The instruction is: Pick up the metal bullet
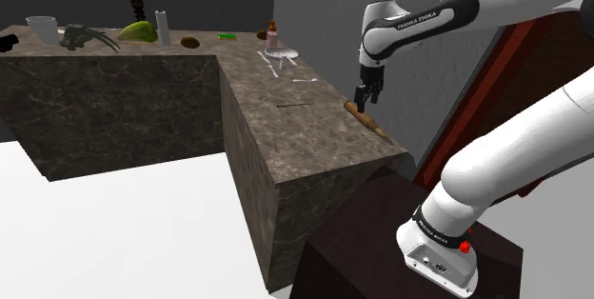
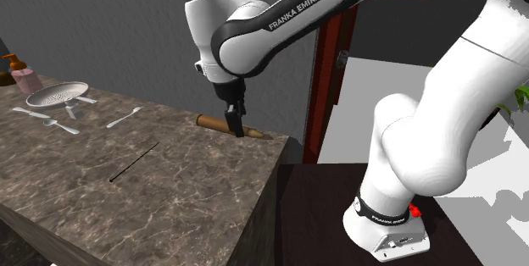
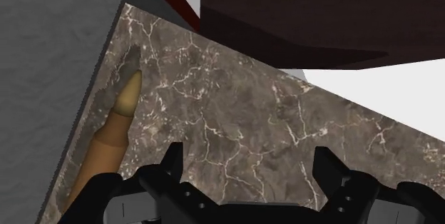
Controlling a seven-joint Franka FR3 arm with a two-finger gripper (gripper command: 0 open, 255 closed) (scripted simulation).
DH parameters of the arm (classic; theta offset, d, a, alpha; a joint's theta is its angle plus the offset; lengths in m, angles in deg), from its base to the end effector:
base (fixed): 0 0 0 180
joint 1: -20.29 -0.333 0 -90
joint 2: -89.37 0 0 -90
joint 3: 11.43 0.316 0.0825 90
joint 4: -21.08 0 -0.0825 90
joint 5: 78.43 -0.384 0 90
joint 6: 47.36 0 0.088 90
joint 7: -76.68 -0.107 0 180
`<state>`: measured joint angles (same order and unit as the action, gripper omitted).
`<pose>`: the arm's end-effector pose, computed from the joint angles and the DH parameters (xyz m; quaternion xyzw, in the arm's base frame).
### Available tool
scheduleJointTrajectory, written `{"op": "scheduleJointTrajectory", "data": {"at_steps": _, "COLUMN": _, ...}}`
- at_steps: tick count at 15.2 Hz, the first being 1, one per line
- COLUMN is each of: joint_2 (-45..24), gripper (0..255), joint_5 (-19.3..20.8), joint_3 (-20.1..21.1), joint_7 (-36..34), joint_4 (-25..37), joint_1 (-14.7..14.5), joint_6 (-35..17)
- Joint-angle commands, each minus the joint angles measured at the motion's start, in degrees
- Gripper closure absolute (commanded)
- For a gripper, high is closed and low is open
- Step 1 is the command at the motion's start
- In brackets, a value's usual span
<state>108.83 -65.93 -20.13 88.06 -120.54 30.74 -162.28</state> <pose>0.3891 -0.1490 0.4056 0.9955 -0.0094 -0.0793 0.0517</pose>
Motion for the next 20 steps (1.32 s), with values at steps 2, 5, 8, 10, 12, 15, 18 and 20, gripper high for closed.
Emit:
{"op": "scheduleJointTrajectory", "data": {"at_steps": 2, "joint_2": -5.1, "gripper": 0, "joint_5": 0.7, "joint_3": -2.0, "joint_7": 0.6, "joint_4": 1.6, "joint_1": 1.5, "joint_6": -4.9}}
{"op": "scheduleJointTrajectory", "data": {"at_steps": 5, "joint_2": -10.6, "gripper": 0, "joint_5": 0.7, "joint_3": -3.9, "joint_7": 1.2, "joint_4": 3.9, "joint_1": 2.7, "joint_6": -9.5}}
{"op": "scheduleJointTrajectory", "data": {"at_steps": 8, "joint_2": -16.3, "gripper": 0, "joint_5": 0.0, "joint_3": -5.6, "joint_7": 2.2, "joint_4": 6.8, "joint_1": 4.0, "joint_6": -13.5}}
{"op": "scheduleJointTrajectory", "data": {"at_steps": 10, "joint_2": -20.1, "gripper": 0, "joint_5": -0.8, "joint_3": -6.6, "joint_7": 3.0, "joint_4": 9.0, "joint_1": 4.8, "joint_6": -16.0}}
{"op": "scheduleJointTrajectory", "data": {"at_steps": 12, "joint_2": -24.0, "gripper": 0, "joint_5": -1.9, "joint_3": -7.4, "joint_7": 4.0, "joint_4": 11.4, "joint_1": 5.8, "joint_6": -18.2}}
{"op": "scheduleJointTrajectory", "data": {"at_steps": 15, "joint_2": -29.8, "gripper": 0, "joint_5": -4.1, "joint_3": -8.3, "joint_7": 5.6, "joint_4": 15.5, "joint_1": 7.4, "joint_6": -21.1}}
{"op": "scheduleJointTrajectory", "data": {"at_steps": 18, "joint_2": -35.6, "gripper": 0, "joint_5": -6.7, "joint_3": -8.7, "joint_7": 7.3, "joint_4": 20.1, "joint_1": 9.4, "joint_6": -23.3}}
{"op": "scheduleJointTrajectory", "data": {"at_steps": 20, "joint_2": -38.3, "gripper": 0, "joint_5": -7.9, "joint_3": -8.6, "joint_7": 8.1, "joint_4": 22.5, "joint_1": 10.5, "joint_6": -24.1}}
